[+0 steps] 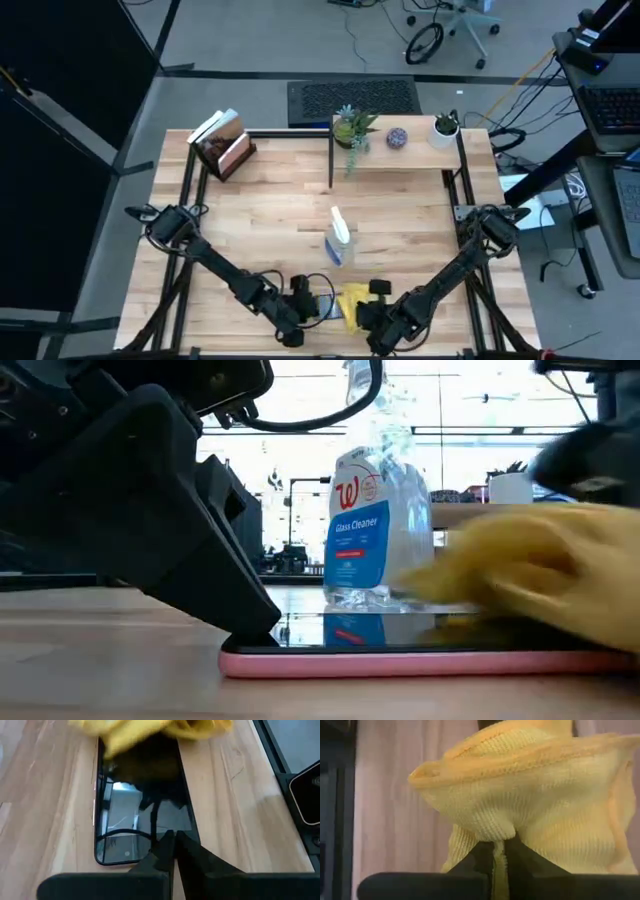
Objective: Apply microfiber cloth
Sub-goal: Wipe the front of the cellphone with the microfiber cloth
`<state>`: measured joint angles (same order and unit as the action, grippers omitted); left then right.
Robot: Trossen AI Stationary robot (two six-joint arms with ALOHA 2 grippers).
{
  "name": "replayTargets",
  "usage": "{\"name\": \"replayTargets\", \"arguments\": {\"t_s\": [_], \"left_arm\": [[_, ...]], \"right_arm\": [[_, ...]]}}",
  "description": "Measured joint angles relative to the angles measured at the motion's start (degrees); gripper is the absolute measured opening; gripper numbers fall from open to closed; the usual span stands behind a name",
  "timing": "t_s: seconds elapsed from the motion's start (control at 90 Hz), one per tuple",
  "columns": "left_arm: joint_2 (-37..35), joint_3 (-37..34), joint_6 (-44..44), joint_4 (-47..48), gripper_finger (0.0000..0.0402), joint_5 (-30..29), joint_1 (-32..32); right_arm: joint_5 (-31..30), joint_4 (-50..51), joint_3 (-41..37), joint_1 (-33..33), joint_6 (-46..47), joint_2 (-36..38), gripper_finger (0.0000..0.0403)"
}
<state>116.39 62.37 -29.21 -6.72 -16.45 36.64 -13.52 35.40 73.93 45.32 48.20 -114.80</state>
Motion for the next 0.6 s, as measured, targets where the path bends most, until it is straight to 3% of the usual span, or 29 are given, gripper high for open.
{"name": "replayTargets", "arguments": {"t_s": [0.422,0.6], "left_arm": [[-3.58,-0.33,-0.2,2.13,0.0005,0.9,0.14],[-9.84,0.22,-0.23,6.57,0.0005,-0.83,0.24]], "right_arm": [[-0.57,21.73,0.17,7.89,24.36,8.86,0.0016],[4.61,27.93,0.24,9.33,40.37,9.14,0.0075]]}}
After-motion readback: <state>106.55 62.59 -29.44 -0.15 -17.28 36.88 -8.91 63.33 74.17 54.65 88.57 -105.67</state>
